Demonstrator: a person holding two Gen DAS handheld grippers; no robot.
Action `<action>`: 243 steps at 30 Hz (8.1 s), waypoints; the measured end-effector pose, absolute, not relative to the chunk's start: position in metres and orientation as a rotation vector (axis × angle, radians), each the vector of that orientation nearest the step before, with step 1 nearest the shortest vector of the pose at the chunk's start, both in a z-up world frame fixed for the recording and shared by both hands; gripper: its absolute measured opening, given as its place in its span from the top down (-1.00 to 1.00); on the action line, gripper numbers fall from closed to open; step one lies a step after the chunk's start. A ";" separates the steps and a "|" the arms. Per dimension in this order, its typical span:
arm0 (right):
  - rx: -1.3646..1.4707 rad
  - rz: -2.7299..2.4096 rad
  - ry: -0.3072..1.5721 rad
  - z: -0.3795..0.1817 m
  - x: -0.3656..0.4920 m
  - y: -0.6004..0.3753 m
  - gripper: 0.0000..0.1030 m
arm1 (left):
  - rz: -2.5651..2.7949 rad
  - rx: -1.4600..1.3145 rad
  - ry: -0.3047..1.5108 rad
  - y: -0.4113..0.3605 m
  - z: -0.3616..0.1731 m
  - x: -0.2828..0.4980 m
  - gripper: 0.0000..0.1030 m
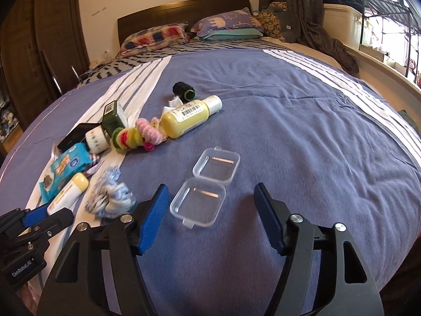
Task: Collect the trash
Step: 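Grasp the clear plastic box with the right tool while the left tool grasps the white-yellow tube, then carry the box and tube with both tools down over the black bin, then open both tools to drop the tube and box into the bin, then raise both open tools back over the items on the bed, then grasp the grey knotted cloth with the right tool while the left tool grasps the blue wipes packet, then carry the cloth and wipes packet with both tools down over the bin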
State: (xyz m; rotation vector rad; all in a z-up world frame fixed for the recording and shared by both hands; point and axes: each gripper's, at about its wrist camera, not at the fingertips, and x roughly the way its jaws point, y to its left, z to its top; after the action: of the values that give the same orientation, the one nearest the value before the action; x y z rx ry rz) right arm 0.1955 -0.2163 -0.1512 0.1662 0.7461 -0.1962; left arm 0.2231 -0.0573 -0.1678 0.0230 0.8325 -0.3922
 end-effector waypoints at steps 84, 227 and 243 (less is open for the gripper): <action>0.169 0.188 1.275 -0.311 0.024 -0.138 0.24 | -0.394 -0.032 1.348 -0.030 -0.363 0.016 0.64; 0.039 0.065 0.713 -0.112 0.036 -0.178 0.21 | -0.380 -0.011 0.803 0.004 -0.149 0.075 0.91; -0.001 0.131 0.805 -0.145 -0.026 -0.163 0.21 | -0.413 0.027 0.863 -0.003 -0.176 -0.007 0.91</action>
State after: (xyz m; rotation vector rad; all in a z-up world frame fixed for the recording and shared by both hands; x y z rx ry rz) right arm -0.0262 -0.1626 -0.1451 -0.0007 0.8051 0.1308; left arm -0.0067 -0.0029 -0.1763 0.0273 0.8631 -0.4126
